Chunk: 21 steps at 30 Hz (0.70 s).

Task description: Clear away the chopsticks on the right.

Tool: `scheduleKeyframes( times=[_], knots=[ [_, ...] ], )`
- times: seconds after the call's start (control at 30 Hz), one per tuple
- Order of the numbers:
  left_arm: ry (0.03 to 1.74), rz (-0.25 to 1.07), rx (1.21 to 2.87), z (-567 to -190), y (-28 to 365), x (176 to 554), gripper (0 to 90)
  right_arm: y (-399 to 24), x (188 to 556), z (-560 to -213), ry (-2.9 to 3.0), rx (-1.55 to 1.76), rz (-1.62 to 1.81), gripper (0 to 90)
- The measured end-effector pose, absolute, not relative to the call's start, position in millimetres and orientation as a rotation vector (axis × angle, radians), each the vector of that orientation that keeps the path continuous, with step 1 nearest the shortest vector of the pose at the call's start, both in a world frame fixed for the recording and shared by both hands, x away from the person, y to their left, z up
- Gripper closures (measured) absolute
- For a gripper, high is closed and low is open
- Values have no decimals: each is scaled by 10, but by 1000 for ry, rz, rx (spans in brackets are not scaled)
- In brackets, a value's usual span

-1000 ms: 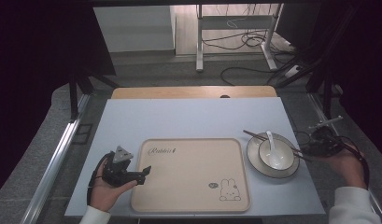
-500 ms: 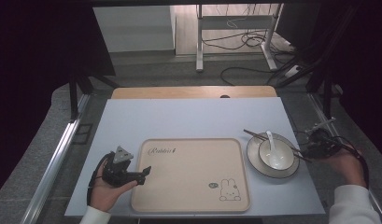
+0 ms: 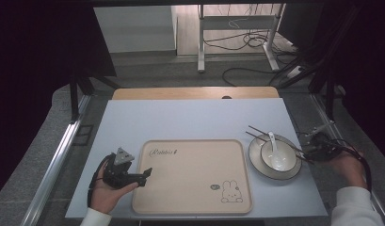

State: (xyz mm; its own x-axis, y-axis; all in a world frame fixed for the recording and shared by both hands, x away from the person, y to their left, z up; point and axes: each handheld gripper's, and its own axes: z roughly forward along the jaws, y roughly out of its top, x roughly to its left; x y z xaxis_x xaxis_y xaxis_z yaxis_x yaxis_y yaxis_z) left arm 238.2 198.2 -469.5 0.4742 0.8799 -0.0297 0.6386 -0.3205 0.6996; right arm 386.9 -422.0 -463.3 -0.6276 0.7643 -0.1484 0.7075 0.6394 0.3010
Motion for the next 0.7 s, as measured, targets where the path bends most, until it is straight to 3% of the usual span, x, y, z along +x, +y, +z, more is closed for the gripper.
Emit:
scheduleKeyframes(
  times=[0.27, 0.7],
  knots=[
    [1253, 476, 2064, -4690, 1989, 2384, 121, -4221, 3846, -4587, 2596, 1160, 340, 824],
    [1250, 479, 2062, -4680, 1988, 2382, 122, -4270, 3806, -4424, 2506, 1201, 491, 837]
  ],
)
